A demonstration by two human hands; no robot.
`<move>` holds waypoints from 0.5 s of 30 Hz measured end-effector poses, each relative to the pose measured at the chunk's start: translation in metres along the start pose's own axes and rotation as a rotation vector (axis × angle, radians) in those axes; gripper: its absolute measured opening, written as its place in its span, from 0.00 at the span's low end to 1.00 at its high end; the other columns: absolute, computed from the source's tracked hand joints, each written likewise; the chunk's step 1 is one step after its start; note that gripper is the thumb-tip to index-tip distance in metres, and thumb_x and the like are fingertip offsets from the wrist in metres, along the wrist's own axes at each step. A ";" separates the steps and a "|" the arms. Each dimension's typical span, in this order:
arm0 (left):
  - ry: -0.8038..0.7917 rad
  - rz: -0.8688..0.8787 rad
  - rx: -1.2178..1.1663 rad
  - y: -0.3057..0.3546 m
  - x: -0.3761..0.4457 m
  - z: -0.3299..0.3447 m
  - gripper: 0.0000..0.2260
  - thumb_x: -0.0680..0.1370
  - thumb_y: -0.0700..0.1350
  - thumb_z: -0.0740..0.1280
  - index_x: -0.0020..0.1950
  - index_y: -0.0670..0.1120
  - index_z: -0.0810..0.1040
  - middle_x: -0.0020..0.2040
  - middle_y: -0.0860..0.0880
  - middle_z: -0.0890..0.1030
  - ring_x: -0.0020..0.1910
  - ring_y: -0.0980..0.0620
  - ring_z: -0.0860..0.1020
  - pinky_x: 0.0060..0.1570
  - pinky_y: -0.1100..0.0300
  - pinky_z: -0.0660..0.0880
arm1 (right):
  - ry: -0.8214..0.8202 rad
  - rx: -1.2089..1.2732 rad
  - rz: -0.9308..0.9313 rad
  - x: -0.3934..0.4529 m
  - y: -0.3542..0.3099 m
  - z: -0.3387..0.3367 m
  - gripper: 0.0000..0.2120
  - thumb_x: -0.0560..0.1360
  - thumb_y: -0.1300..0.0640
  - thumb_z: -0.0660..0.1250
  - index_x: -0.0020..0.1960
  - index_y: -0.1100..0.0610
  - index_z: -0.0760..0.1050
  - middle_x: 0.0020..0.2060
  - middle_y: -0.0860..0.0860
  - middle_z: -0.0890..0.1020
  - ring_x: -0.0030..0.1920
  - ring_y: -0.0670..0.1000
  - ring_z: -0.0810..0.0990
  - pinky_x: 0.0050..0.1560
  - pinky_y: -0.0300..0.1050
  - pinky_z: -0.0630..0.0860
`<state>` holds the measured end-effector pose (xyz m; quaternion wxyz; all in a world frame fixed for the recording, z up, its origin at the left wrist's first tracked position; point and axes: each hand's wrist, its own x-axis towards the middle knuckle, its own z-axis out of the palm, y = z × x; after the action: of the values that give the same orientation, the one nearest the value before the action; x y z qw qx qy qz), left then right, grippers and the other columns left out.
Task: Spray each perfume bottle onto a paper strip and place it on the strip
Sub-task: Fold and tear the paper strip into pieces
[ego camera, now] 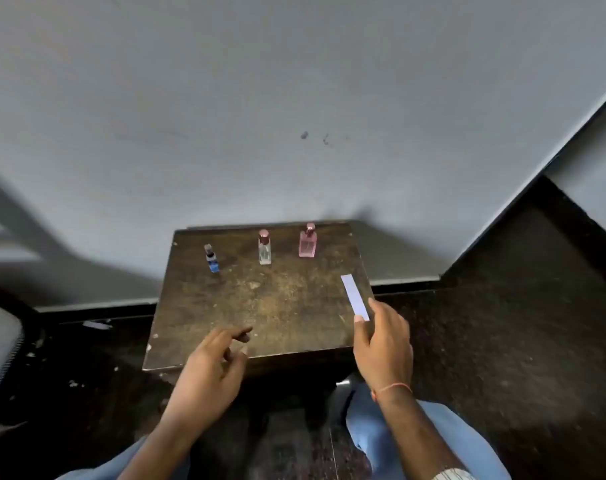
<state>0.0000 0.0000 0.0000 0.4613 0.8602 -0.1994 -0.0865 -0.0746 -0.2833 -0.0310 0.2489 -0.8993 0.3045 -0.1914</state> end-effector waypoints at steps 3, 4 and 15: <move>0.067 -0.067 -0.029 -0.020 0.025 0.012 0.13 0.82 0.40 0.73 0.61 0.57 0.85 0.46 0.56 0.85 0.41 0.53 0.82 0.39 0.68 0.76 | -0.065 -0.076 0.114 0.030 0.010 0.017 0.23 0.78 0.42 0.72 0.70 0.49 0.78 0.66 0.50 0.78 0.65 0.60 0.77 0.55 0.59 0.81; 0.083 -0.089 -0.054 -0.019 0.034 0.015 0.12 0.82 0.40 0.73 0.60 0.56 0.85 0.42 0.52 0.85 0.37 0.51 0.80 0.36 0.64 0.76 | -0.112 -0.097 0.147 0.042 0.014 0.018 0.25 0.77 0.40 0.73 0.71 0.49 0.77 0.67 0.51 0.78 0.65 0.60 0.77 0.57 0.59 0.81; 0.013 -0.159 -0.341 -0.039 0.057 0.040 0.10 0.85 0.40 0.69 0.61 0.53 0.85 0.33 0.61 0.79 0.30 0.60 0.68 0.32 0.69 0.67 | -0.115 -0.013 0.320 0.090 0.021 0.007 0.13 0.74 0.48 0.79 0.57 0.51 0.89 0.48 0.50 0.90 0.51 0.57 0.86 0.47 0.45 0.74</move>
<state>0.0486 -0.0353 -0.0532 0.5933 0.7832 -0.1104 -0.1497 -0.0139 -0.3529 -0.0308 0.2872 -0.8503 0.4306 -0.0956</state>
